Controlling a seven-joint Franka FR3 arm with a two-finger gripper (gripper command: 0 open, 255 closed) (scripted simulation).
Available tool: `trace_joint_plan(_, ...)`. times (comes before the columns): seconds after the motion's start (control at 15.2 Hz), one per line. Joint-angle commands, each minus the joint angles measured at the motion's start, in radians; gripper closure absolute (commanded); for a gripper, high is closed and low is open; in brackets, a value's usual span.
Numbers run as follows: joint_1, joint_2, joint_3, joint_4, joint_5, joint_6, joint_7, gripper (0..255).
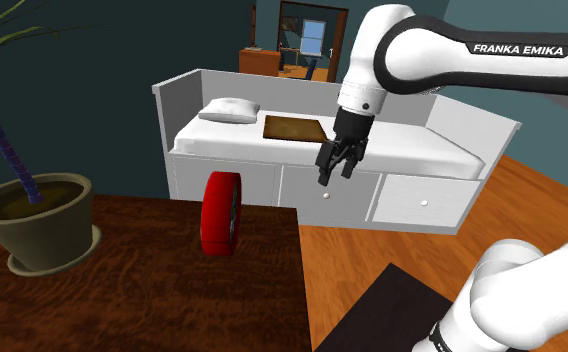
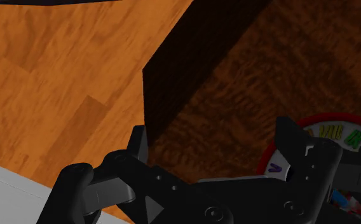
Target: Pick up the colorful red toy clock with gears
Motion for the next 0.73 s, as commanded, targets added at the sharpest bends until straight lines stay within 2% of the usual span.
trace_joint_plan(0.0,-0.003,0.050,0.052,0.047,0.013,0.005,0.098,0)
trace_joint_plan(0.33,-0.022,0.218,0.169,0.203,0.006,0.020,0.328,0)
trace_joint_plan(0.66,-0.035,0.425,0.272,0.403,-0.054,0.013,0.568,0)
